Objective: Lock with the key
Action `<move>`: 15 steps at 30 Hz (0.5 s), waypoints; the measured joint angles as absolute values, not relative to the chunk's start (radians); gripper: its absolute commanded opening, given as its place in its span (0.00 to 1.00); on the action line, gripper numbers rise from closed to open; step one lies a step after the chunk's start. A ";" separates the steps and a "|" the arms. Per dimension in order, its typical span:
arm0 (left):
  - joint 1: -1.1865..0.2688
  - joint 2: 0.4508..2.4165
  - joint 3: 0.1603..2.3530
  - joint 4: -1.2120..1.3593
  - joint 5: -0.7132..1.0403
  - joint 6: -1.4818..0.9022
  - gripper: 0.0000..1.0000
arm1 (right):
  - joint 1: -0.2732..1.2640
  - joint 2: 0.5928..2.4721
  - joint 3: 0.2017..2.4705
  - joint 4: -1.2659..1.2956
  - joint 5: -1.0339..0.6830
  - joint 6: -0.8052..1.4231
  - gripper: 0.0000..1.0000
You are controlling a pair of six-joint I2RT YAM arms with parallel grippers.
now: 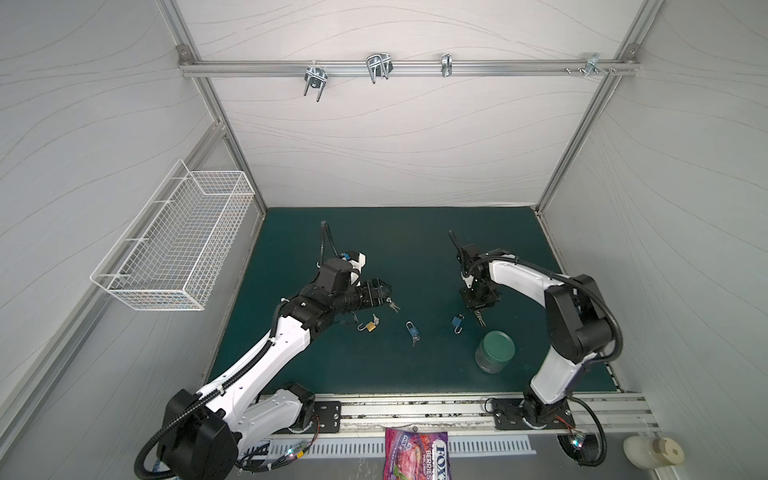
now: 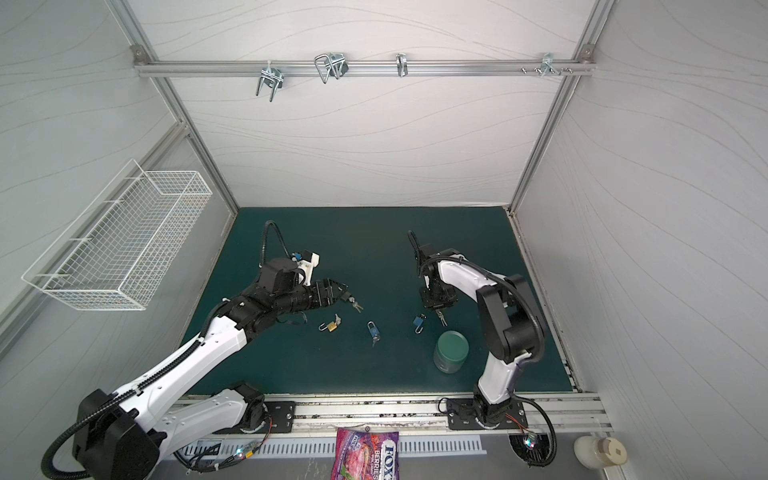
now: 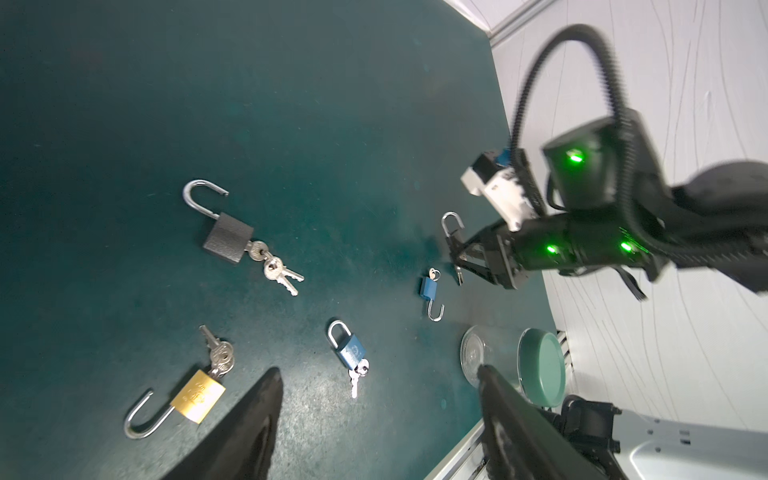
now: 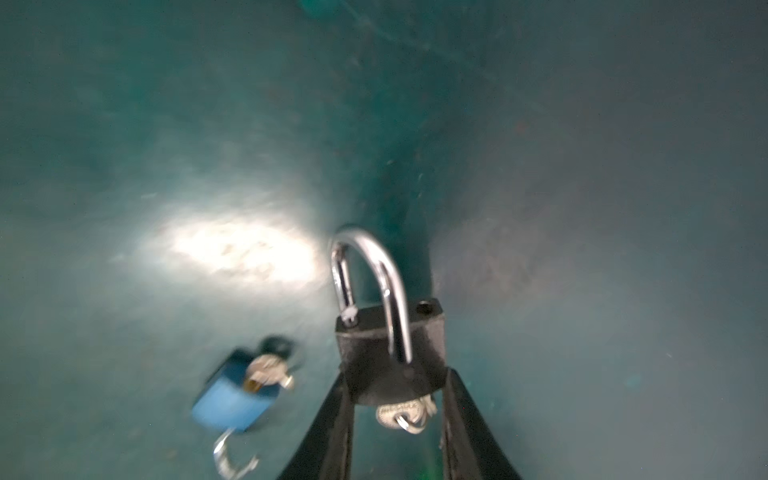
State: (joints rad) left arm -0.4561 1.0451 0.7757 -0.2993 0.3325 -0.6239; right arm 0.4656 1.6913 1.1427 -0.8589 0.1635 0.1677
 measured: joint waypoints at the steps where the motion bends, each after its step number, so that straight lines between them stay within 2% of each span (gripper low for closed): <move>1: -0.450 1.038 0.777 -0.301 0.337 -0.625 0.75 | 0.471 1.648 1.134 -0.849 0.159 0.168 0.13; 6: -0.439 1.029 0.825 -0.310 0.368 -0.623 0.75 | 0.492 1.395 1.098 -0.773 0.082 0.168 0.01; 10: -0.439 1.029 0.866 -0.291 0.422 -0.624 0.74 | 0.494 1.241 1.073 -0.703 -0.039 0.167 0.00; 15: -0.447 1.041 0.873 -0.219 0.524 -0.636 0.68 | 0.495 1.200 1.072 -0.643 -0.270 0.164 0.00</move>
State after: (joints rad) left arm -0.4469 1.0409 0.8726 -0.2188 0.5240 -0.6357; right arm 0.4950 1.1995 1.0721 -0.6426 -0.2695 0.1642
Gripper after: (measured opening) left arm 0.703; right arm 0.324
